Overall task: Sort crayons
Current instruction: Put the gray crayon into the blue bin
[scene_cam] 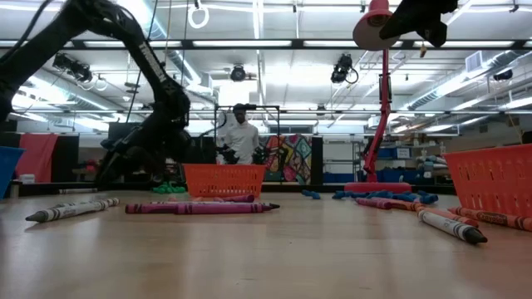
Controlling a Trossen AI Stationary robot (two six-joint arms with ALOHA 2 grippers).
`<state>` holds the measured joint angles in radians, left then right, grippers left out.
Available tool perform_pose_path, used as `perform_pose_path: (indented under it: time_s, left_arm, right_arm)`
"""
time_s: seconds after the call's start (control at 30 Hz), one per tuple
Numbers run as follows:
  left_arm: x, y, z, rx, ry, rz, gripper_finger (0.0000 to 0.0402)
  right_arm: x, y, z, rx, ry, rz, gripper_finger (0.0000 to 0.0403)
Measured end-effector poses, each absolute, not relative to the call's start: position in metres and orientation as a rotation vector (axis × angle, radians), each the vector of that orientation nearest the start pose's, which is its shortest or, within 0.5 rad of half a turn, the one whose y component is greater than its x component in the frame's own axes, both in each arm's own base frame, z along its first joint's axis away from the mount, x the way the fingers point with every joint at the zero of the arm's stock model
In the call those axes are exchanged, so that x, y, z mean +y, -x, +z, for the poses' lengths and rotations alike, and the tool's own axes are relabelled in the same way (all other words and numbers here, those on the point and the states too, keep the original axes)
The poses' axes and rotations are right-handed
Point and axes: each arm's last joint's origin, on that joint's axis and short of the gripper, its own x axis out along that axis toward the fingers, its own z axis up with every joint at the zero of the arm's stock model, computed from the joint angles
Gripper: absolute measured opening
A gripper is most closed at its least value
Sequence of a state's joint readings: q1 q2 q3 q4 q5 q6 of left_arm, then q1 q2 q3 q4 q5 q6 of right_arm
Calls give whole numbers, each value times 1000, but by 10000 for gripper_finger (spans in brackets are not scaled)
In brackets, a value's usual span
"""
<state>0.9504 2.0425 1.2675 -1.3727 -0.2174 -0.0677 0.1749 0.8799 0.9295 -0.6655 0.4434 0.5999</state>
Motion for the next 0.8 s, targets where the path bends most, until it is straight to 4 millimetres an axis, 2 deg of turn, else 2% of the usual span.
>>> perform_pose_path:
  time_s: [0.1,0.2,0.3,0.4,0.57,0.7,0.8]
  left_arm:
    - [242,-189,148,1954,752,787,114]
    - [235,-204,168,1772,676,859,110]
    - [229,-208,184,1571,625,918,107]
    - [221,-189,184,1488,667,994,104]
    - [197,-153,175,1516,728,1072,103]
    - [179,-138,161,1657,721,1042,103]
    - [173,-136,156,1729,630,1016,103]
  right_arm:
    - [17,-170,325,488,-387,-424,7]
    - [18,-170,325,485,-390,-420,7]
    - [21,-170,326,479,-394,-402,7]
    - [25,-170,326,479,-405,-369,7]
    - [28,-170,327,470,-398,-369,7]
    - [28,-171,328,462,-364,-366,7]
    - [26,-172,328,456,-348,-363,7]
